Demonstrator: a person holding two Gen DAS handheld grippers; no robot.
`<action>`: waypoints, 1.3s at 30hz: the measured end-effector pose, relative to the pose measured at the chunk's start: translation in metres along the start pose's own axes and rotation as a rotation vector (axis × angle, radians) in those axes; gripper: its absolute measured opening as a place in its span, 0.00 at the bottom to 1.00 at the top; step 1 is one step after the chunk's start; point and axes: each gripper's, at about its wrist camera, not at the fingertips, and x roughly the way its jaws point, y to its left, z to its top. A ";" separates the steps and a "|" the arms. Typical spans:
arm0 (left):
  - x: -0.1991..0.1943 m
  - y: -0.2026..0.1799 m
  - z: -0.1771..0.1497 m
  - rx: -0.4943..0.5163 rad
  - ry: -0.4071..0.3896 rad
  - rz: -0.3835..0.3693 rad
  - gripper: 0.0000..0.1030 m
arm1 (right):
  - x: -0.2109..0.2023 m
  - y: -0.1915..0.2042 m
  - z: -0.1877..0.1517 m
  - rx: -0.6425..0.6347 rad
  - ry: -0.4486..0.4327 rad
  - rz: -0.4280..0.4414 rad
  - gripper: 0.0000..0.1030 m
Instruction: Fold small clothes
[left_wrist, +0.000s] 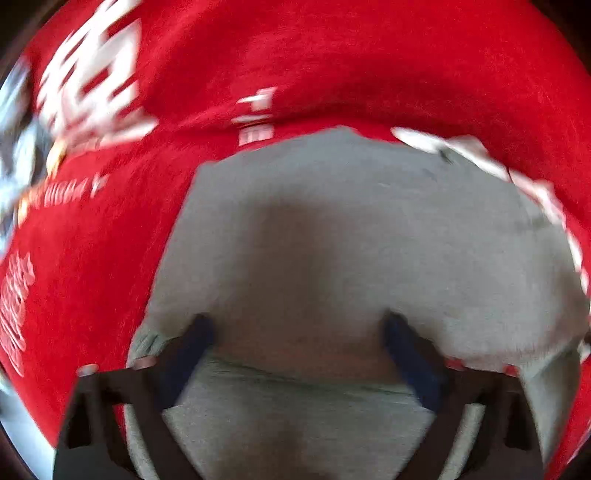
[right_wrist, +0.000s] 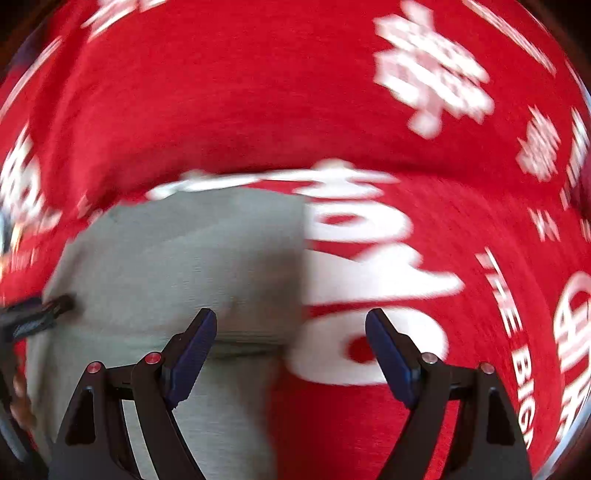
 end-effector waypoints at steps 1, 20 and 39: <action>0.000 0.013 -0.001 -0.042 0.018 -0.004 1.00 | 0.004 0.015 -0.002 -0.053 0.022 0.024 0.83; -0.048 0.089 -0.120 0.073 0.061 -0.020 1.00 | -0.038 0.022 -0.129 -0.396 0.198 0.161 0.93; -0.064 0.062 -0.164 0.301 0.066 -0.091 1.00 | -0.066 0.110 -0.176 -0.724 0.123 0.275 0.93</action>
